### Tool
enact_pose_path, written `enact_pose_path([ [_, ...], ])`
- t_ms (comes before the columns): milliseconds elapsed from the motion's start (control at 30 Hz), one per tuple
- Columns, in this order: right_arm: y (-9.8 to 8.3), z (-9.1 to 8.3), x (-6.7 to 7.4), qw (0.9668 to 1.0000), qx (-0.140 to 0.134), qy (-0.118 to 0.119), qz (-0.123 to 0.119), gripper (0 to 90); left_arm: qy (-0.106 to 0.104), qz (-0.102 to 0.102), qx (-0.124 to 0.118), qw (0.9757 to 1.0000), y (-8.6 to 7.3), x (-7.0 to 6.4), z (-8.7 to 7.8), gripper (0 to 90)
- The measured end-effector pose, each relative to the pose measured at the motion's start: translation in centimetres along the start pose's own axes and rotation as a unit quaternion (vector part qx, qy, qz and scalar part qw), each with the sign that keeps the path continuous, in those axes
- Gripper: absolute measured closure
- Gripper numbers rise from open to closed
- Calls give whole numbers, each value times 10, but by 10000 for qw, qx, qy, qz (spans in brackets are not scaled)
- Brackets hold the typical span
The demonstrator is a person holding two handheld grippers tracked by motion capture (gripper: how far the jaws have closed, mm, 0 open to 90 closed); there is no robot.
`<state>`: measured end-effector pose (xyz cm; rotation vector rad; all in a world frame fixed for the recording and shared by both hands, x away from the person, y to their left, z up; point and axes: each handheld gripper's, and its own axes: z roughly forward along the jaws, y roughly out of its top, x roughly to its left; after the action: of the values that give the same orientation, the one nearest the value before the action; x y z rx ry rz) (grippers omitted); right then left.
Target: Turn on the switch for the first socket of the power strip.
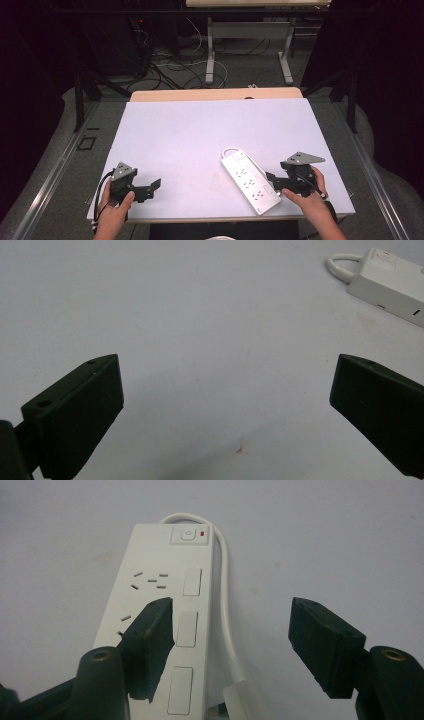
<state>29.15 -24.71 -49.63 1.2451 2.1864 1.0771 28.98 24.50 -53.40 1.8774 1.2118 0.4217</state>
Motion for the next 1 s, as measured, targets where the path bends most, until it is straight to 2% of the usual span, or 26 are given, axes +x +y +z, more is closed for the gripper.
enact_pose_path([
  [133, 0, 2, 2, 10000, 41, 67, 34, 345, -3, 3, 8, 10000, 0, 0, 0, 5],
  [433, 0, 5, 5, 9997, 101, 193, 66, 435, -1, 3, 25, 10000, 0, 0, 0, 6],
  [633, 0, 8, 5, 9996, 141, 235, 1, 494, -16, 17, 59, 10000, 0, 0, 0, 6],
  [733, 1, 10, 5, 9995, 129, 248, -123, 535, 0, 22, 63, 10000, 0, -1, 0, 6],
  [833, 1, 10, 7, 9995, 184, 253, -34, 560, -1, 23, 43, 10000, 0, -1, 0, 6],
  [1000, 1, 14, 6, 9995, 131, 270, -121, 615, 3, 29, 47, 10000, 0, -1, 0, 6],
])
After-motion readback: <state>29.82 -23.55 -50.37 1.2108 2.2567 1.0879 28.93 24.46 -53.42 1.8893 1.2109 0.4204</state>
